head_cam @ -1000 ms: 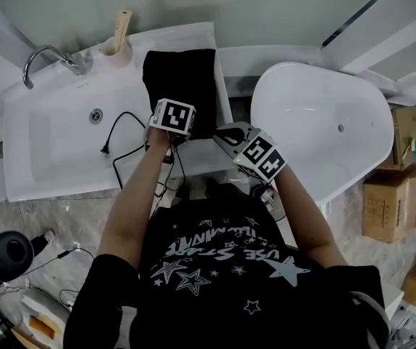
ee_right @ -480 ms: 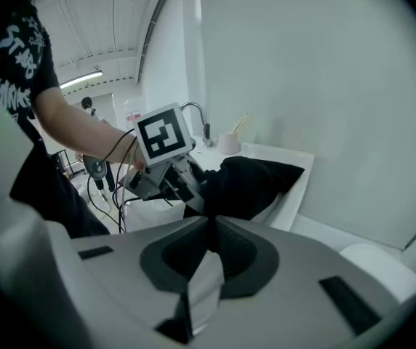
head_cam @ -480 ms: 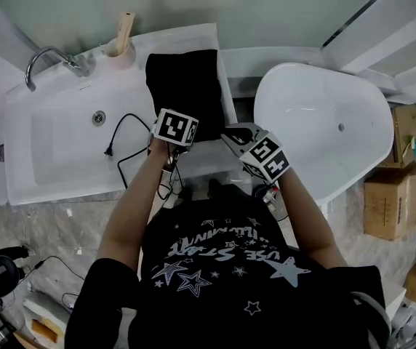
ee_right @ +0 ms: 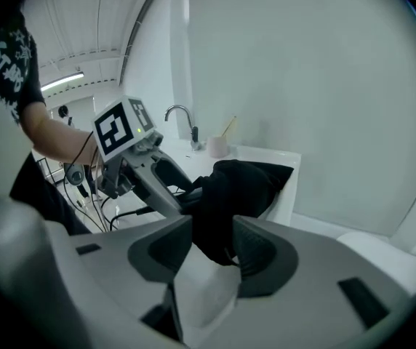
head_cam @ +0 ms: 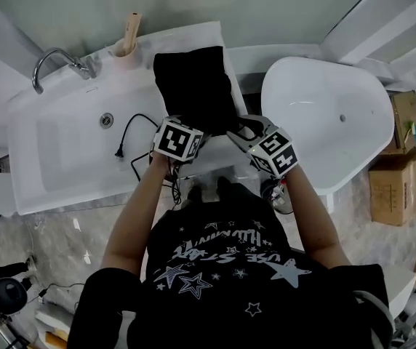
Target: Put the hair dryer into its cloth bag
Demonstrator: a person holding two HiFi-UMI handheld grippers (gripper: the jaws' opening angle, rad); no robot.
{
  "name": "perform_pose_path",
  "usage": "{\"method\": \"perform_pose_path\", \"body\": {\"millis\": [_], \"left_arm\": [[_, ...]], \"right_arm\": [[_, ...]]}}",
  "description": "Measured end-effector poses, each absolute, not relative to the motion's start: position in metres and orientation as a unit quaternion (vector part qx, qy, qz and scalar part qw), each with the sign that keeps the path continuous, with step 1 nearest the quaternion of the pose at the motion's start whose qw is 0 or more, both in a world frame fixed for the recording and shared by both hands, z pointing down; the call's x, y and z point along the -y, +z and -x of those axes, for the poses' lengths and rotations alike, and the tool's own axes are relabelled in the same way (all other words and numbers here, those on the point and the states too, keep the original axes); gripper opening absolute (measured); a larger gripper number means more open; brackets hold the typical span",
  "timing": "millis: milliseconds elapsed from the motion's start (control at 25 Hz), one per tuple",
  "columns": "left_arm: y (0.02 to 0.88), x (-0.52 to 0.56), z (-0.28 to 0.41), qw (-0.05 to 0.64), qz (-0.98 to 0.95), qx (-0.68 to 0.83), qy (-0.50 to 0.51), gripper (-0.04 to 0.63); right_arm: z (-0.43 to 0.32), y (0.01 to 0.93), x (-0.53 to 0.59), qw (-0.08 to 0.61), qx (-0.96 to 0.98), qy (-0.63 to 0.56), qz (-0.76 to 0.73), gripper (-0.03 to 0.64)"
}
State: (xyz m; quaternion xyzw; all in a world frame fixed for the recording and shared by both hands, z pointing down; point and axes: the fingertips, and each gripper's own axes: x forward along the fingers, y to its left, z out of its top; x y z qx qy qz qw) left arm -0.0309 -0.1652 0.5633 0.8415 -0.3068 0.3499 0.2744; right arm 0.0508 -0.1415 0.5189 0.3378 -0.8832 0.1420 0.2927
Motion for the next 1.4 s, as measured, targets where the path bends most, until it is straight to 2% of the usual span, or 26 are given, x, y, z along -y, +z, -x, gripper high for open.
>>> {"method": "perform_pose_path", "body": {"millis": [160, 320, 480, 680, 760, 840, 1080, 1320, 1400], "left_arm": [[0.562, 0.154, 0.039, 0.273, -0.856, 0.286, 0.332, 0.376], [0.555, 0.15, 0.046, 0.27, -0.866, 0.271, 0.321, 0.366], [0.545, 0.147, 0.053, 0.279, -0.871, 0.275, 0.297, 0.334], [0.548, 0.138, 0.062, 0.287, -0.868, 0.287, 0.287, 0.281], [0.547, 0.136, 0.065, 0.288, -0.865, 0.294, 0.286, 0.27], [0.542, 0.135, 0.066, 0.284, -0.865, 0.302, 0.283, 0.236], [0.528, 0.114, 0.066, 0.271, -0.864, 0.32, 0.279, 0.173], [0.517, 0.079, 0.066, 0.258, -0.861, 0.339, 0.277, 0.038], [0.516, 0.065, 0.064, 0.257, -0.862, 0.34, 0.276, 0.011]], "right_arm": [[-0.048, 0.519, 0.136, 0.286, 0.873, 0.135, -0.372, 0.187], [-0.06, 0.511, 0.135, 0.25, 0.852, 0.141, -0.439, 0.183], [-0.072, 0.499, 0.134, 0.205, 0.831, 0.155, -0.494, 0.147], [-0.073, 0.503, 0.117, 0.197, 0.823, 0.168, -0.506, 0.084], [-0.074, 0.502, 0.111, 0.195, 0.822, 0.17, -0.508, 0.04], [-0.076, 0.5, 0.105, 0.196, 0.821, 0.169, -0.509, 0.008], [-0.08, 0.49, 0.081, 0.186, 0.828, 0.166, -0.502, 0.007], [-0.085, 0.482, 0.052, 0.175, 0.828, 0.17, -0.506, 0.006], [-0.087, 0.481, 0.039, 0.174, 0.827, 0.169, -0.507, 0.006]]}}
